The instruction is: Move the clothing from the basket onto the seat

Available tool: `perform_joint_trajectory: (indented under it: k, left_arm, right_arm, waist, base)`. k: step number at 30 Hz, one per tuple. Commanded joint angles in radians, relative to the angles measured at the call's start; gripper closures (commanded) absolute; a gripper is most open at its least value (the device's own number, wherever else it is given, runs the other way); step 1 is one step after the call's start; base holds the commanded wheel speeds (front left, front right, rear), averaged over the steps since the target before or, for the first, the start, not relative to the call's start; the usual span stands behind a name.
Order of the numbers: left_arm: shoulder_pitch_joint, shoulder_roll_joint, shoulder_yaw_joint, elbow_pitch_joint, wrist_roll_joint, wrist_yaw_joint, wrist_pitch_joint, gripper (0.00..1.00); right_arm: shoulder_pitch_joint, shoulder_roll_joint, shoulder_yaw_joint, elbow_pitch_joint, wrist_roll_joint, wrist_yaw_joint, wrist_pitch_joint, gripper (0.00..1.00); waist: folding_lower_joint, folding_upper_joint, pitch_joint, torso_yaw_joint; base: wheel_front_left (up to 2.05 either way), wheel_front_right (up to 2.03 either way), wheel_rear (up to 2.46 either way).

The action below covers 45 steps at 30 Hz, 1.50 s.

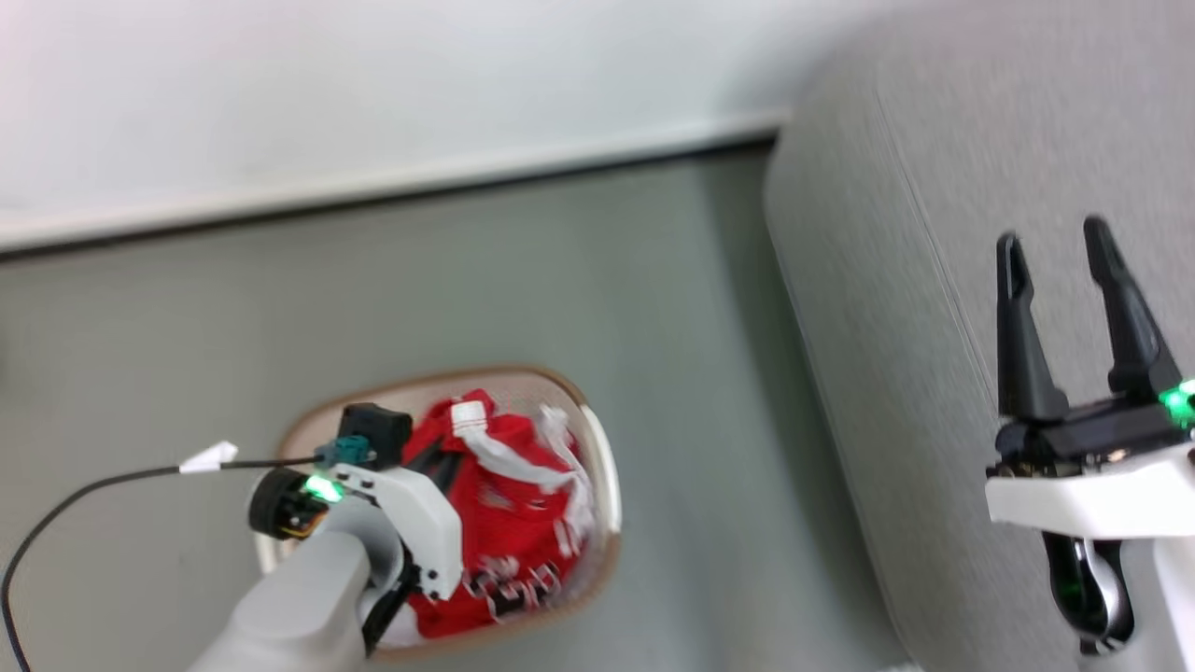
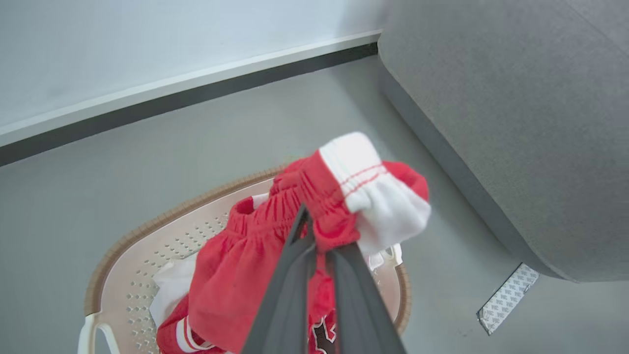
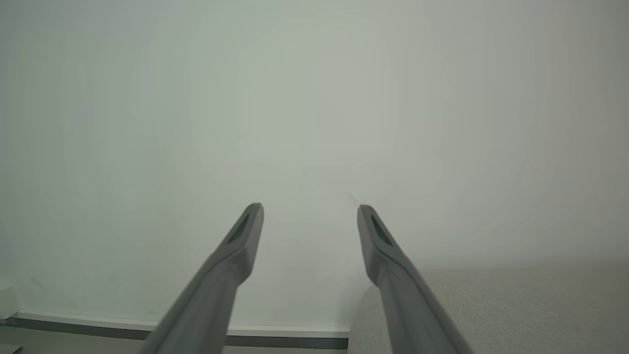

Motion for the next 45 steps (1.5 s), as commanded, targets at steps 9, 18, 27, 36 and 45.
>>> perform_joint_trajectory:
  k: [9,18,27,36,45]
  left_arm:
    - [0.107,0.028,0.087,-0.204,0.053,0.006,-0.003,1.00]
    - [0.163,0.032,0.181,-0.400,0.101,0.016,-0.003,1.00]
    - [0.124,0.027,0.221,-0.501,0.074,0.016,-0.003,1.00]
    - [0.105,0.042,0.236,-0.617,0.039,0.026,0.041,1.00]
    - [0.127,0.064,0.229,-0.691,0.043,0.052,0.073,1.00]
  right_arm:
    - [0.088,-0.031,0.006,0.030,0.011,-0.002,0.001,0.00]
    - [0.151,-0.030,0.003,0.049,0.022,-0.002,0.001,0.00]
    - [0.177,-0.011,0.012,0.054,0.036,-0.002,0.001,0.00]
    - [0.203,-0.004,0.042,0.043,0.061,-0.002,0.001,0.00]
    - [0.201,-0.006,0.062,0.049,0.071,-0.002,0.001,0.00]
  waist:
    - [0.0001,0.0000,-0.236,0.148]
    - [0.0001,0.0000,-0.314,0.200]
    - [0.0001,0.0000,-0.343,0.216]
    - [0.0001,0.0000,-0.351,0.213]
    - [0.0001,0.0000,-0.348,0.200]
  base:
    - [0.00,0.00,0.00]
    - [0.00,0.00,0.00]
    - [0.00,0.00,0.00]
    - [0.00,0.00,0.00]
    - [0.00,0.00,0.00]
